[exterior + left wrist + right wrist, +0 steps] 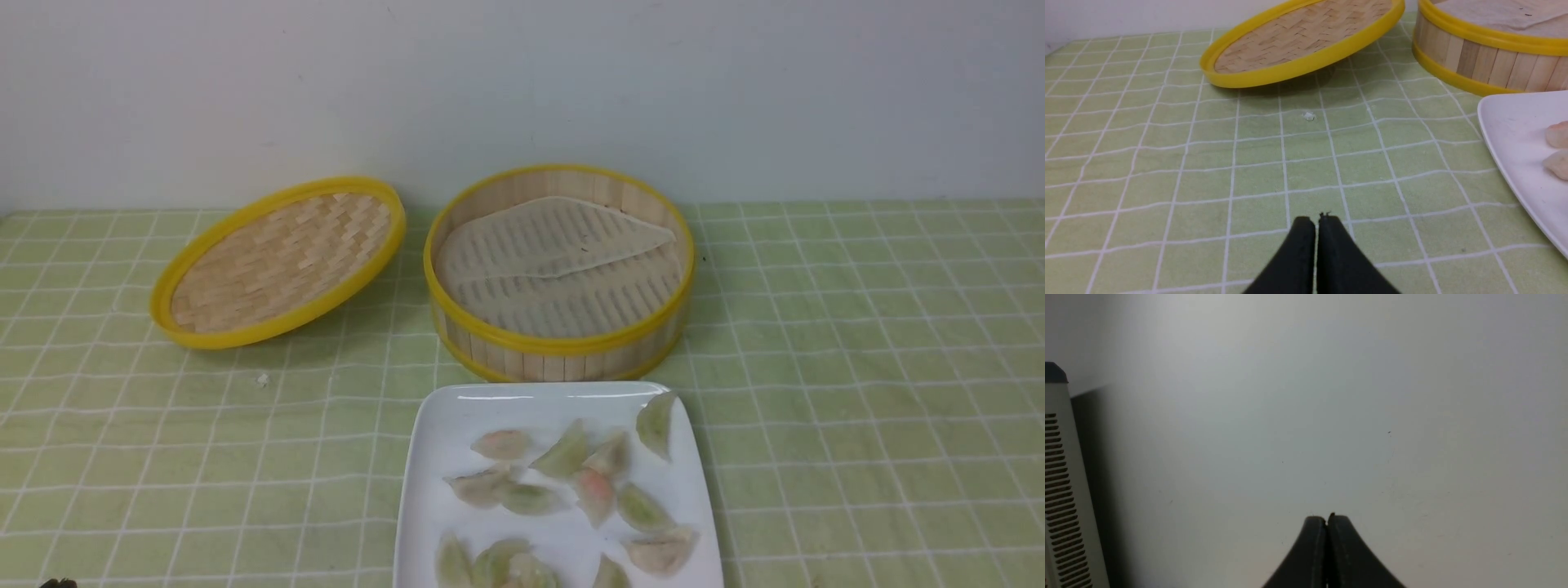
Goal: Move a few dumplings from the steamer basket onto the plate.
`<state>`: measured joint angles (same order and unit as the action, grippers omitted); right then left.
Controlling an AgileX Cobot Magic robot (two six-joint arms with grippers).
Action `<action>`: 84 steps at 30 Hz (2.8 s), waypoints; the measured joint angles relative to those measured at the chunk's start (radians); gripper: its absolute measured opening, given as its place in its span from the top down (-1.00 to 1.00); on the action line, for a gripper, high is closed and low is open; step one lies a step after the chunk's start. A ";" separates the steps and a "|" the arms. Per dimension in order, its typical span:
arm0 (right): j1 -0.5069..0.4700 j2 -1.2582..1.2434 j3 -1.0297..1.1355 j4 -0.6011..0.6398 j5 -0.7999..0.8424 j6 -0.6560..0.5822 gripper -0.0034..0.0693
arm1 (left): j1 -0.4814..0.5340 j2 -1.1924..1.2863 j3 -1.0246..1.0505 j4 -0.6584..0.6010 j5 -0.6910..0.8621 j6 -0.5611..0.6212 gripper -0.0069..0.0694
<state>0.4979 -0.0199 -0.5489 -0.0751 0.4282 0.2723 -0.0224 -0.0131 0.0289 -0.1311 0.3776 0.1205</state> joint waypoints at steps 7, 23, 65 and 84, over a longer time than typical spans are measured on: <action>0.000 0.000 0.001 -0.024 0.020 -0.002 0.95 | 0.000 0.000 0.000 0.000 0.001 0.000 0.83; -0.463 0.001 0.502 -0.059 0.068 -0.004 0.95 | 0.000 0.000 0.000 0.000 0.001 0.000 0.83; -0.518 0.003 0.570 -0.059 -0.042 -0.004 0.95 | 0.000 0.000 0.000 0.001 0.002 0.004 0.83; -0.518 0.003 0.570 -0.059 -0.042 -0.001 0.95 | 0.000 0.000 0.000 0.001 0.002 0.004 0.83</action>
<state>-0.0200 -0.0168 0.0213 -0.1343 0.3863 0.2717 -0.0224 -0.0131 0.0289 -0.1298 0.3797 0.1247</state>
